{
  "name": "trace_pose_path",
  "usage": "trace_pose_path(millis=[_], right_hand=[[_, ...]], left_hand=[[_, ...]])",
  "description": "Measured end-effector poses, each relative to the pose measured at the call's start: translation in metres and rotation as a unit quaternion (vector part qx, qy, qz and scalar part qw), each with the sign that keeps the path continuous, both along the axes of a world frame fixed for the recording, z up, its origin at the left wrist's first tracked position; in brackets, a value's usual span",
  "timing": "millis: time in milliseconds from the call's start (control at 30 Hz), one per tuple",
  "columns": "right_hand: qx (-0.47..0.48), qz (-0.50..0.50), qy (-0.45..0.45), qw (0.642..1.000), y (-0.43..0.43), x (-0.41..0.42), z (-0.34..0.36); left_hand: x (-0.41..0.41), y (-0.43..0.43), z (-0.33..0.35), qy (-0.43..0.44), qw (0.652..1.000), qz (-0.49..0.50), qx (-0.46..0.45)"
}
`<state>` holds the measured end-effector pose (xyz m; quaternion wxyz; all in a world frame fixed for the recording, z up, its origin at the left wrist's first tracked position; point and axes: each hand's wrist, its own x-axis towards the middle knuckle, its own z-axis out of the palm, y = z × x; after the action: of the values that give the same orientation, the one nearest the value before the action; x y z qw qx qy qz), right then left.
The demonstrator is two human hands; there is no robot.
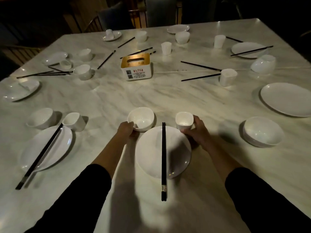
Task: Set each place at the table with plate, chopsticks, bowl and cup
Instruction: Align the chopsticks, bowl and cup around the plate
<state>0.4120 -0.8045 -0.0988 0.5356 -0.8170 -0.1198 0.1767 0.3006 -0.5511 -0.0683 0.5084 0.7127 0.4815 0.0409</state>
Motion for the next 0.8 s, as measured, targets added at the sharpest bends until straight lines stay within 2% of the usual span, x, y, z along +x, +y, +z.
trace_pose_path(millis=[233, 800], right_hand=[[0.038, 0.007, 0.008, 0.999, -0.002, -0.001, -0.005], [0.029, 0.027, 0.0, 0.999, -0.002, -0.002, -0.003]], left_hand=[[0.005, 0.002, -0.009, -0.019, 1.0, 0.0, 0.002], [-0.001, 0.003, -0.009, -0.036, 0.999, -0.003, -0.023]])
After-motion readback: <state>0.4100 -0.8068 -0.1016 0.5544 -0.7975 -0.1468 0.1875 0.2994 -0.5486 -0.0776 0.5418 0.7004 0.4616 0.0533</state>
